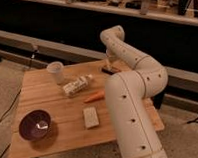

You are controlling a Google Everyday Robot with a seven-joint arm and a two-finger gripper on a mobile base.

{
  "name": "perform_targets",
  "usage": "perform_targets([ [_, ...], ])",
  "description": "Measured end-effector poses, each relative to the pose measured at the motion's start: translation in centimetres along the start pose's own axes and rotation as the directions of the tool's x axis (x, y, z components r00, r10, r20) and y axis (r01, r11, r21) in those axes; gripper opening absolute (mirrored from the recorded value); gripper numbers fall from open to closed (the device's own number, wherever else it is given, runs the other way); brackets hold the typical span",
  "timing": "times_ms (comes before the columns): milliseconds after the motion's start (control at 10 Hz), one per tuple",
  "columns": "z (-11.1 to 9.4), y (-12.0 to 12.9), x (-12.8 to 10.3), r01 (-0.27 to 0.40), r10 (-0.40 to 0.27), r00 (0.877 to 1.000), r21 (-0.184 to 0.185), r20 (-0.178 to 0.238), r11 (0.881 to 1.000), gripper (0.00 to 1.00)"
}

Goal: Push the eraser across the table

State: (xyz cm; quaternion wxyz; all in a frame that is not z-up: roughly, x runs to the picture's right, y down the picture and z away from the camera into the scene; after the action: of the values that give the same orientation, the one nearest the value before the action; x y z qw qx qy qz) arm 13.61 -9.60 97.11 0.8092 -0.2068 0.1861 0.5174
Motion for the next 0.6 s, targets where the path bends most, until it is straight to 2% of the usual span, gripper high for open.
perform_targets([
  [200,-0.4,0.0,-0.2,0.050,-0.050,0.999,-0.025,-0.005,0.998,0.65],
  [300,-1.4,0.2,-0.3,0.062,-0.062,0.998,-0.037,-0.015,0.997,0.65],
  [400,-2.3,0.4,-0.1,0.062,-0.063,0.997,-0.041,-0.033,0.997,0.65],
  [600,-5.5,2.4,0.0,0.082,-0.086,0.992,-0.046,-0.091,0.996,0.65],
])
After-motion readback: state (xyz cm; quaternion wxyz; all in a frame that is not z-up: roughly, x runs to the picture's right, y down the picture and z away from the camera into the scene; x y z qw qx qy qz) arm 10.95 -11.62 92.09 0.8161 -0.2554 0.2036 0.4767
